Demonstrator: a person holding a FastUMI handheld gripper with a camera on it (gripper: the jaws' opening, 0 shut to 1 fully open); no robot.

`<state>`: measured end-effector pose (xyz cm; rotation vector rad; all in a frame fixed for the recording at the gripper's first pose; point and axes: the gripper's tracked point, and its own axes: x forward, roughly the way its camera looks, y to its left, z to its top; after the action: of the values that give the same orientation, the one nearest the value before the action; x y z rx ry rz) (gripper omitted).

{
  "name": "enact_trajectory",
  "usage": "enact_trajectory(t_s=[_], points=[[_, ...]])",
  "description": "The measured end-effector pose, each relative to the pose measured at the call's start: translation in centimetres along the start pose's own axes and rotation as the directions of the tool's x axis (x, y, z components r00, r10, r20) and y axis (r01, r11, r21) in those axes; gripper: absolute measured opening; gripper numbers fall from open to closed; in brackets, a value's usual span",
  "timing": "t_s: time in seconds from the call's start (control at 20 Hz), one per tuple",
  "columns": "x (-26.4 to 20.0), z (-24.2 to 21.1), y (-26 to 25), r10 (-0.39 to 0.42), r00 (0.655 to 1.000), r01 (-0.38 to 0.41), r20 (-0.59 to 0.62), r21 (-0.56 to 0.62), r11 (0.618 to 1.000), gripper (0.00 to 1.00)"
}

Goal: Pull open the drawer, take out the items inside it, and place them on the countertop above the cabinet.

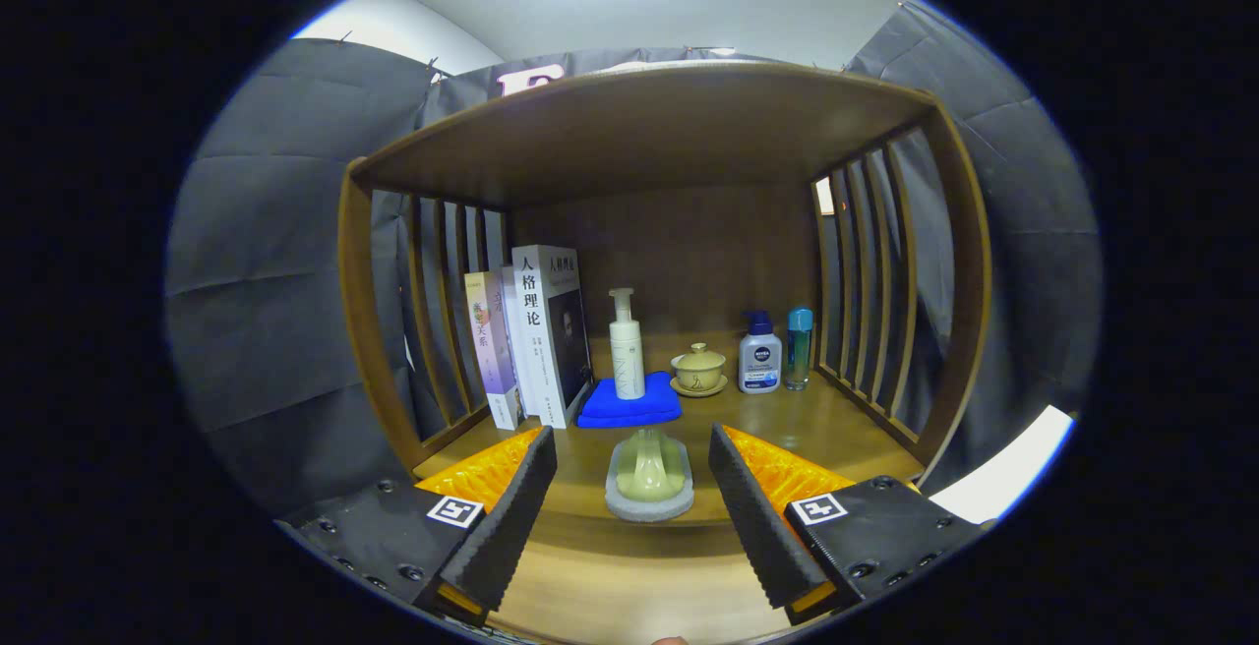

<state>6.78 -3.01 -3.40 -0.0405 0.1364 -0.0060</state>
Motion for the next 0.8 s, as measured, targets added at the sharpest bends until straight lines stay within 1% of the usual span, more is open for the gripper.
enact_trajectory(t_s=[0.2,0.4,0.6,0.8], points=[[-4.1,-1.2,0.3,0.008,0.999,-0.008,0.036,0.006,1.0,0.98],[-7.9,-3.3,0.7,0.02,0.999,-0.02,0.045,0.006,1.0,0.98],[-10.5,-5.2,1.1,0.023,0.998,-0.02,0.05,-0.058,0.998,0.98],[-12.2,-7.3,1.7,0.028,0.999,-0.026,0.029,-0.055,0.998,0.98]])
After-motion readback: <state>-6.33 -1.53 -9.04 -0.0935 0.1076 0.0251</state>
